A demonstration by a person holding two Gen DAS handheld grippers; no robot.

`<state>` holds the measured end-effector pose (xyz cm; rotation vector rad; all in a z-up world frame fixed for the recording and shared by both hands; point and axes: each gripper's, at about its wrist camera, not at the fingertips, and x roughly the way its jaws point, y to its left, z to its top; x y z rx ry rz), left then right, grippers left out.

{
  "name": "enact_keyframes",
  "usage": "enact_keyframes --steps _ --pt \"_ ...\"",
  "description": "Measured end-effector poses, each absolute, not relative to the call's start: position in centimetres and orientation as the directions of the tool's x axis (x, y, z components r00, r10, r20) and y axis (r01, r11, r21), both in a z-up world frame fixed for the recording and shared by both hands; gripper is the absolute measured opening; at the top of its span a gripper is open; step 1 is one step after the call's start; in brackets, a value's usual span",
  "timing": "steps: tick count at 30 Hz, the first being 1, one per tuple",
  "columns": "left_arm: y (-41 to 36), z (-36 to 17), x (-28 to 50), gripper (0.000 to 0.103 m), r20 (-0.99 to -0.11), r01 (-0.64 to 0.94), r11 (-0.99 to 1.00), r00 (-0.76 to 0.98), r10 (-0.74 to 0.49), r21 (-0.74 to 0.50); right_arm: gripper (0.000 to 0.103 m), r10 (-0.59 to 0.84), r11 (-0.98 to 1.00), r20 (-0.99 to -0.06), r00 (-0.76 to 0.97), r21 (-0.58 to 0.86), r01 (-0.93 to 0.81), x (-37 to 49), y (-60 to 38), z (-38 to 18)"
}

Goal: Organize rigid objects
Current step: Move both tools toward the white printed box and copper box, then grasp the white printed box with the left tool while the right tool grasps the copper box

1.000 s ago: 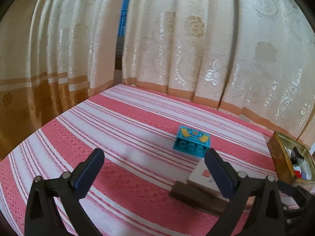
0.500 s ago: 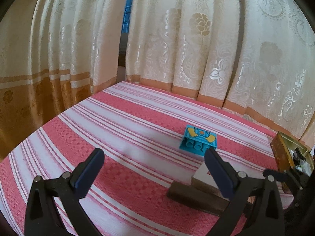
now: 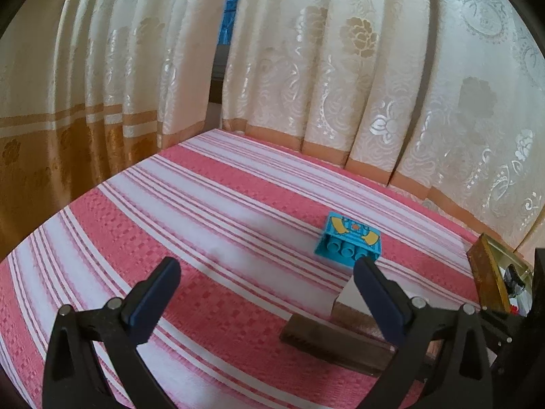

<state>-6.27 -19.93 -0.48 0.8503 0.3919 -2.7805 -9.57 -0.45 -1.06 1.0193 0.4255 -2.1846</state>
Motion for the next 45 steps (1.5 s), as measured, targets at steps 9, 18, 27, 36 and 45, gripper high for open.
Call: enact_keyframes --steps 9,18,27,36,45 --pt "-16.6 0.2 -6.5 0.103 -0.54 0.052 -0.989 -0.841 0.031 -0.137 0.052 -0.409 -0.763 -0.765 -0.497 -0.012 0.646 -9.4 -0.8 -0.9" --pt "-12.7 -0.7 -8.3 0.103 -0.621 -0.154 -0.98 -0.758 0.199 -0.127 0.051 -0.373 -0.881 -0.733 -0.569 0.086 0.466 -8.4 5.1 -0.5" --pt "-9.7 -2.1 -11.6 0.088 -0.727 -0.103 -0.992 -0.676 0.123 -0.071 0.051 -0.379 -0.901 -0.711 -0.592 0.138 0.412 -8.4 7.1 -0.2" --pt "-10.1 -3.1 -12.2 0.082 -0.769 -0.045 -0.994 -0.63 0.109 -0.104 0.051 -0.391 -0.897 -0.718 -0.577 0.156 0.413 -8.8 7.2 -0.4" --pt "-10.2 -1.8 -10.5 0.081 -0.688 0.015 -0.998 -0.725 0.032 -0.063 0.049 -0.397 -0.902 -0.676 -0.62 0.161 0.401 -8.4 7.6 0.3"
